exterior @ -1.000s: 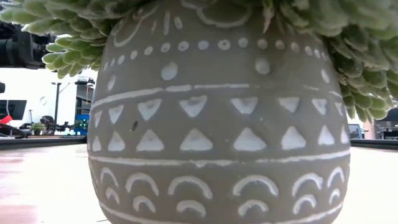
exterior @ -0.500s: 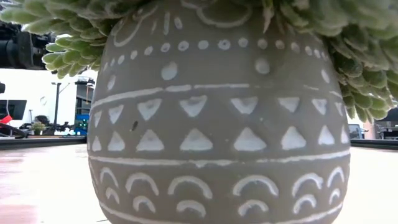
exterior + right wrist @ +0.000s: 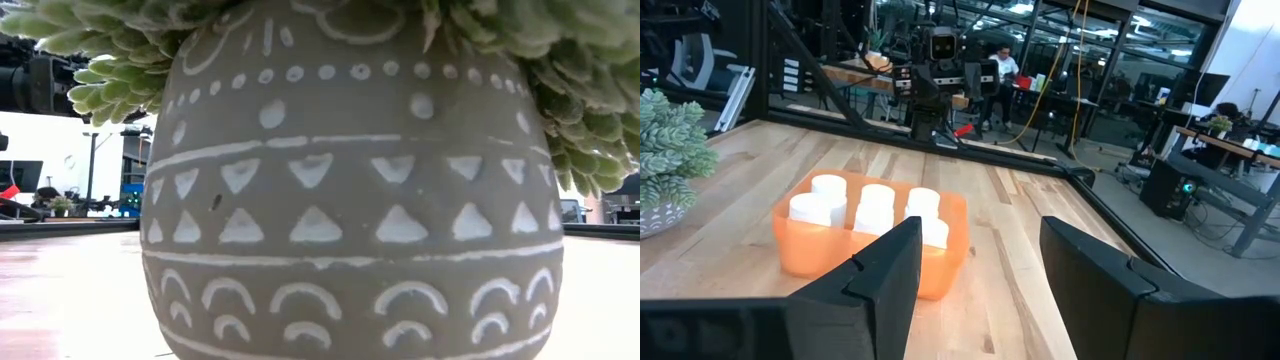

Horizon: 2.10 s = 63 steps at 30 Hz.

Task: Pick and place pill bottles into a basket
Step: Return to Home Position

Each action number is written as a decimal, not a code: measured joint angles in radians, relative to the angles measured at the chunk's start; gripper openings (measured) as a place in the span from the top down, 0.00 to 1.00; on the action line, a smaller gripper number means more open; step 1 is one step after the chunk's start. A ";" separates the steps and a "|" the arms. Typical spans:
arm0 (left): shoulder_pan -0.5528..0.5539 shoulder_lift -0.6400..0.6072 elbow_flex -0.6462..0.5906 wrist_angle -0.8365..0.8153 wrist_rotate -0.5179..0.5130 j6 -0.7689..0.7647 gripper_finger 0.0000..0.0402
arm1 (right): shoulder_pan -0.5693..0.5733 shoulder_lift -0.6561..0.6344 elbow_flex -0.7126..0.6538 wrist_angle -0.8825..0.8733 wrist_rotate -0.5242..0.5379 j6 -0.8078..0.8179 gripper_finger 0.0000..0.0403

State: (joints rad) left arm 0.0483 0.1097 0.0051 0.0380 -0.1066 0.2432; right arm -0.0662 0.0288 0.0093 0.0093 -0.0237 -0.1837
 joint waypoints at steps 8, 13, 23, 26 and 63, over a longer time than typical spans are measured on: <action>0.000 0.020 0.000 0.003 -0.001 0.000 0.45 | 0.000 0.000 0.000 0.000 0.000 0.000 0.52; 0.000 0.032 0.000 0.004 0.000 0.000 0.45 | 0.000 0.000 0.000 0.000 0.000 0.000 0.52; 0.000 0.050 0.000 0.005 0.000 0.000 0.45 | 0.000 0.000 0.000 0.000 0.000 0.000 0.52; 0.000 0.053 0.000 0.005 0.000 0.000 0.45 | 0.000 0.000 0.000 0.000 0.000 0.000 0.52; 0.000 0.053 0.000 0.006 0.000 -0.001 0.45 | 0.000 0.000 0.000 0.000 0.000 0.000 0.52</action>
State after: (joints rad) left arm 0.0483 0.1631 0.0049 0.0438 -0.1062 0.2424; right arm -0.0659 0.0288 0.0093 0.0093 -0.0237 -0.1836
